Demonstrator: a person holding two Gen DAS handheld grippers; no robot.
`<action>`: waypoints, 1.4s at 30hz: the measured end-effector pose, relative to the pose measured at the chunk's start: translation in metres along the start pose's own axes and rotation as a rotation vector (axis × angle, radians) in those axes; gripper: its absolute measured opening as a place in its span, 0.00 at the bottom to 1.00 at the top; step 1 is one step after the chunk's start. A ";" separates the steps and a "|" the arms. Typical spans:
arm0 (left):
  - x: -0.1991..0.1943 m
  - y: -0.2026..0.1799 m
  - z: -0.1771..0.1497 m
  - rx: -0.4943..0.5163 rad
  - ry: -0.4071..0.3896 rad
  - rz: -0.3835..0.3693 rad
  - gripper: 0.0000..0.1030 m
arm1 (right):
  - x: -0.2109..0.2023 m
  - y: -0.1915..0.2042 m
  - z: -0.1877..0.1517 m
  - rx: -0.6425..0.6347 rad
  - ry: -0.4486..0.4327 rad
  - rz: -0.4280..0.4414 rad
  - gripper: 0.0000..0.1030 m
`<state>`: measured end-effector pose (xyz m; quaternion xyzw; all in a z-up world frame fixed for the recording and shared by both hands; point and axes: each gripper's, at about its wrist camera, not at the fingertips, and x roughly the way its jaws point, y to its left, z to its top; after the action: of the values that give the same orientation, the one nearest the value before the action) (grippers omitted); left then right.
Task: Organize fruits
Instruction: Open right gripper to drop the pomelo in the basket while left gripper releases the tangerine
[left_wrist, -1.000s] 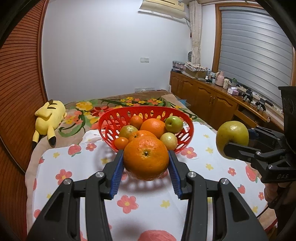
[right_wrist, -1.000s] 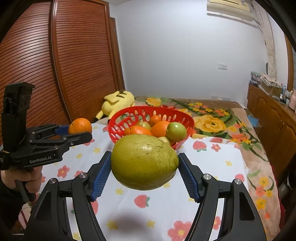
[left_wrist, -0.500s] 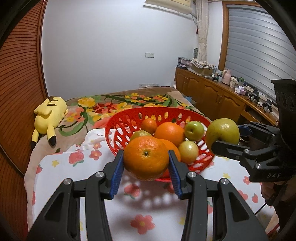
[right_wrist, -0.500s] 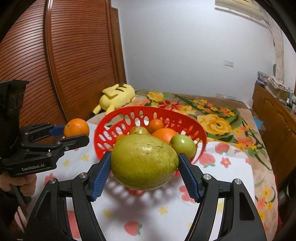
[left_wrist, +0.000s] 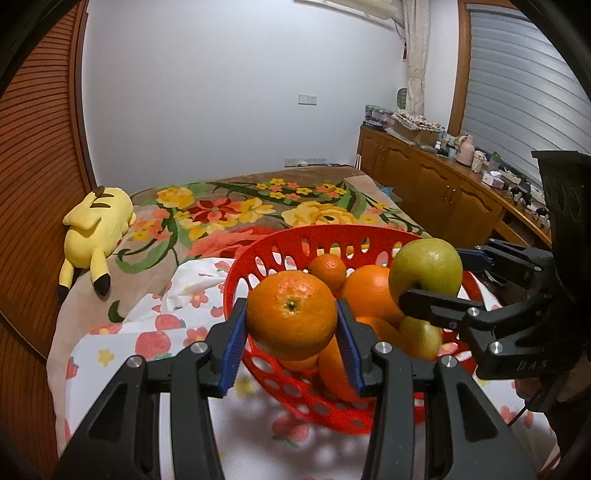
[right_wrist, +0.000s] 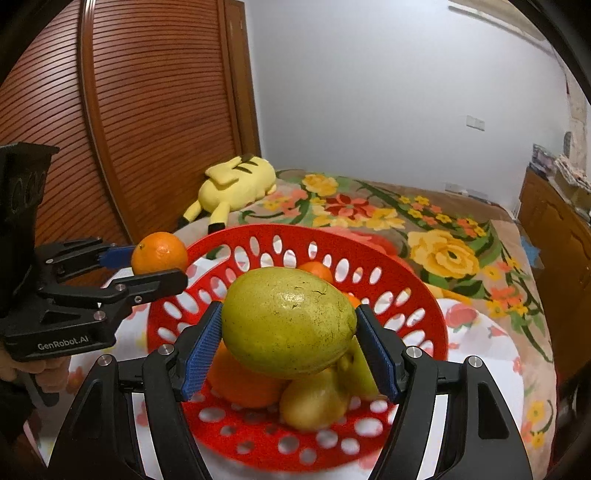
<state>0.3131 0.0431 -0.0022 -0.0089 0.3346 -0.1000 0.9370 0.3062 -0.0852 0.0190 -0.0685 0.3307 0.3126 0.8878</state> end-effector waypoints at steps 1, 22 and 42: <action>0.002 0.001 0.002 0.000 0.002 0.000 0.43 | 0.005 -0.001 0.002 -0.002 0.006 0.003 0.71; 0.035 0.010 0.019 0.004 0.027 0.001 0.43 | 0.032 -0.006 0.000 -0.015 0.041 0.006 0.72; 0.045 0.004 0.014 0.022 0.051 0.012 0.43 | 0.002 -0.006 -0.006 0.003 -0.021 0.018 0.72</action>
<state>0.3564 0.0376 -0.0199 0.0060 0.3571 -0.0982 0.9289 0.3079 -0.0910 0.0129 -0.0611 0.3224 0.3208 0.8885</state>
